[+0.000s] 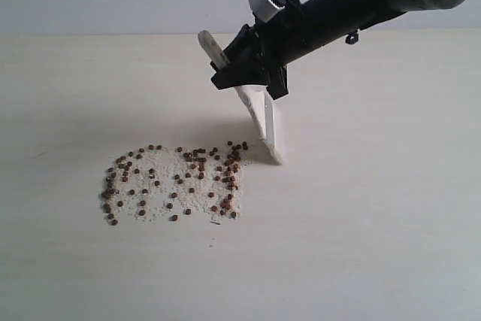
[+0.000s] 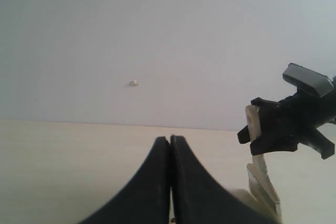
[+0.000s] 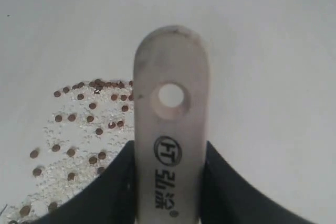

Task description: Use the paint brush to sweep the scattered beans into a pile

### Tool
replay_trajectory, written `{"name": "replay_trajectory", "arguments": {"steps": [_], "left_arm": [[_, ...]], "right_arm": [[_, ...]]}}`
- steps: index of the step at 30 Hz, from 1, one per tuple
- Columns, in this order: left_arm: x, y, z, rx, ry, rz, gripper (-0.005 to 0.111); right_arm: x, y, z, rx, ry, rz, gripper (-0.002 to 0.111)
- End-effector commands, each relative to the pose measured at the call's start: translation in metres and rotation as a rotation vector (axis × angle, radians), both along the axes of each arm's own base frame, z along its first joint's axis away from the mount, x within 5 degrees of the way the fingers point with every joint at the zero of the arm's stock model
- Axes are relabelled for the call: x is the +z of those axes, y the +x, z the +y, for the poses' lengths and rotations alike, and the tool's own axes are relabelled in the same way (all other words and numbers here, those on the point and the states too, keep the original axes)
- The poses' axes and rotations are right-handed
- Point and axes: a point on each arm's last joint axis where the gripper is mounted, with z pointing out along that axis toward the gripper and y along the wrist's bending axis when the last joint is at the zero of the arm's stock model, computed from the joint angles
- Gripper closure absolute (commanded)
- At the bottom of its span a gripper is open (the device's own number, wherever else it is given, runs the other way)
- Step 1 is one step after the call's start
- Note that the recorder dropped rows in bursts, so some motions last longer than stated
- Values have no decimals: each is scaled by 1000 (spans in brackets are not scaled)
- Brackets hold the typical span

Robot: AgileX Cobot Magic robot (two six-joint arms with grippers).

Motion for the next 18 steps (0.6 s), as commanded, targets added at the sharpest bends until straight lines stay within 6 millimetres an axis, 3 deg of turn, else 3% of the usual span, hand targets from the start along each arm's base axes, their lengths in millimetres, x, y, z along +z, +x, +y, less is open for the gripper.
{"name": "replay_trajectory", "arguments": {"steps": [1, 18], "left_arm": [[-1, 0, 0, 3, -1, -1, 107], [-1, 0, 0, 3, -1, -1, 107]], "right_arm": [[-14, 4, 6, 24, 28, 44, 108], [-12, -9, 39, 83, 142, 63, 108]]}}
